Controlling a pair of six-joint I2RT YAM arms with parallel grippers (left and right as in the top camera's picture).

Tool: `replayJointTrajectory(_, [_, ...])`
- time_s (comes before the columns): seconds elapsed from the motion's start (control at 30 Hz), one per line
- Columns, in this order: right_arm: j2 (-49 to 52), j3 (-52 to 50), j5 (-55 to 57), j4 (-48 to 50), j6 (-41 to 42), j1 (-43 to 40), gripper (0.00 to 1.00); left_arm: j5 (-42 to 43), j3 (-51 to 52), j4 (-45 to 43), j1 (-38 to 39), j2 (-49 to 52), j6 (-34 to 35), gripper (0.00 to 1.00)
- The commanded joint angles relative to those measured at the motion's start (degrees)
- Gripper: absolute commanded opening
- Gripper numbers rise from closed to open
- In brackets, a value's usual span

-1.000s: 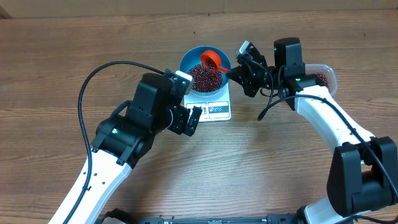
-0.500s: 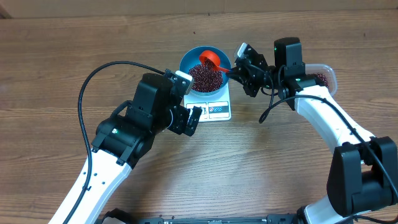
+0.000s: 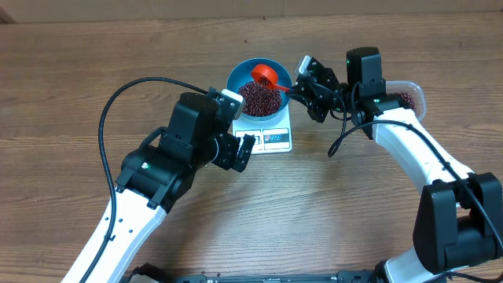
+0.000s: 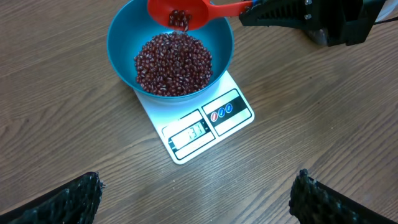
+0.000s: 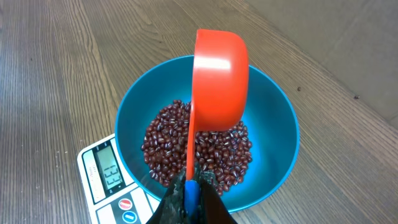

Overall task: Scoop item into bowl and weigh 150g on scale
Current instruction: 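Tilt the red scoop to pour beans into the teal bowl, then move the empty scoop back over the bean tub, right gripper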

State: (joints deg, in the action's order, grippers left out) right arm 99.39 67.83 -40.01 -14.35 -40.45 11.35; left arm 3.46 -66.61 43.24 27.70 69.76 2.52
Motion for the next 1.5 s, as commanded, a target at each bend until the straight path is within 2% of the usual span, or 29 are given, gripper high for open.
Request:
replayJointTrajectory(0.0, [0.61, -0.07, 0.11, 0.37, -0.37, 0.31, 0.04, 0.46, 0.57, -0.13, -0.31, 0.26, -1.27, 1.0])
replayJointTrajectory(0.9, [0.61, -0.07, 0.11, 0.37, -0.42, 0.31, 0.04, 0.46, 0.57, 0.02, -0.31, 0.26, -1.27, 0.99])
replayJointTrajectory(1.13, [0.61, -0.07, 0.11, 0.37, -7.74, 0.31, 0.04, 0.46, 0.57, 0.02, -0.31, 0.26, -1.27, 1.0])
replayJointTrajectory(1.47, [0.61, -0.07, 1.88, 0.42, -9.14, 0.2, 0.04, 0.46, 0.57, 0.04, -0.31, 0.26, -1.27, 0.99])
